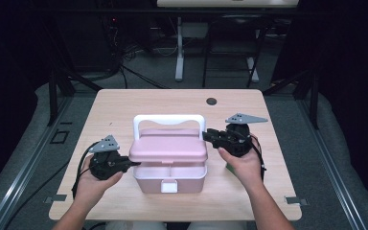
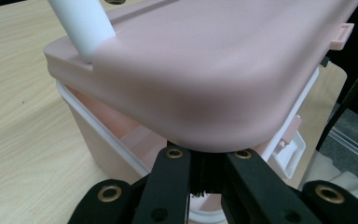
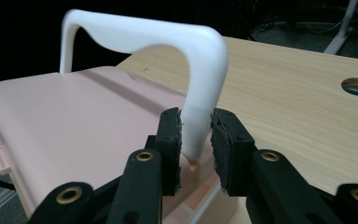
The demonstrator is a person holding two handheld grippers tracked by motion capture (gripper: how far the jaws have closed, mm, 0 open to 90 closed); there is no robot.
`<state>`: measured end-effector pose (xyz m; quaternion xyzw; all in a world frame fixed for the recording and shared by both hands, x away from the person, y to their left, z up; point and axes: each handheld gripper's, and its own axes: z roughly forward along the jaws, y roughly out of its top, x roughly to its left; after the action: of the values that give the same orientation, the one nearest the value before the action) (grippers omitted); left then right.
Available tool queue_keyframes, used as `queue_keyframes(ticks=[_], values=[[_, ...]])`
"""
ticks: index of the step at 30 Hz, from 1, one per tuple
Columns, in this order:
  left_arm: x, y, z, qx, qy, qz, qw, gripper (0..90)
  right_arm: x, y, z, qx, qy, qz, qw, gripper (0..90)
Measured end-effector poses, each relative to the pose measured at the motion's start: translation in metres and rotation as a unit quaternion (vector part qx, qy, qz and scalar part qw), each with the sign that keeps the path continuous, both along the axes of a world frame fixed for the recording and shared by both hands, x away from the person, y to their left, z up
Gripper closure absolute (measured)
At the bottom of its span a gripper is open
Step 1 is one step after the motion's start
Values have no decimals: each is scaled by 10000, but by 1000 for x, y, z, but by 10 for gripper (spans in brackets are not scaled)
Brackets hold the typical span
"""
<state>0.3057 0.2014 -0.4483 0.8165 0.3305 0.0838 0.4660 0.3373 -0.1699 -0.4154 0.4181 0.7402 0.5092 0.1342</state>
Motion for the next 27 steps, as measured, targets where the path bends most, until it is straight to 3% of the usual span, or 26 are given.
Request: queue_keyframes(ticks=[11, 27], values=[[5, 0, 11, -51, -63, 54, 10000, 900, -19, -16, -7, -252, -49, -102, 9996, 847], [20, -1, 34, -71, -200, 153, 9997, 900, -36, -7, -33, -378, 96, 94, 9992, 899]])
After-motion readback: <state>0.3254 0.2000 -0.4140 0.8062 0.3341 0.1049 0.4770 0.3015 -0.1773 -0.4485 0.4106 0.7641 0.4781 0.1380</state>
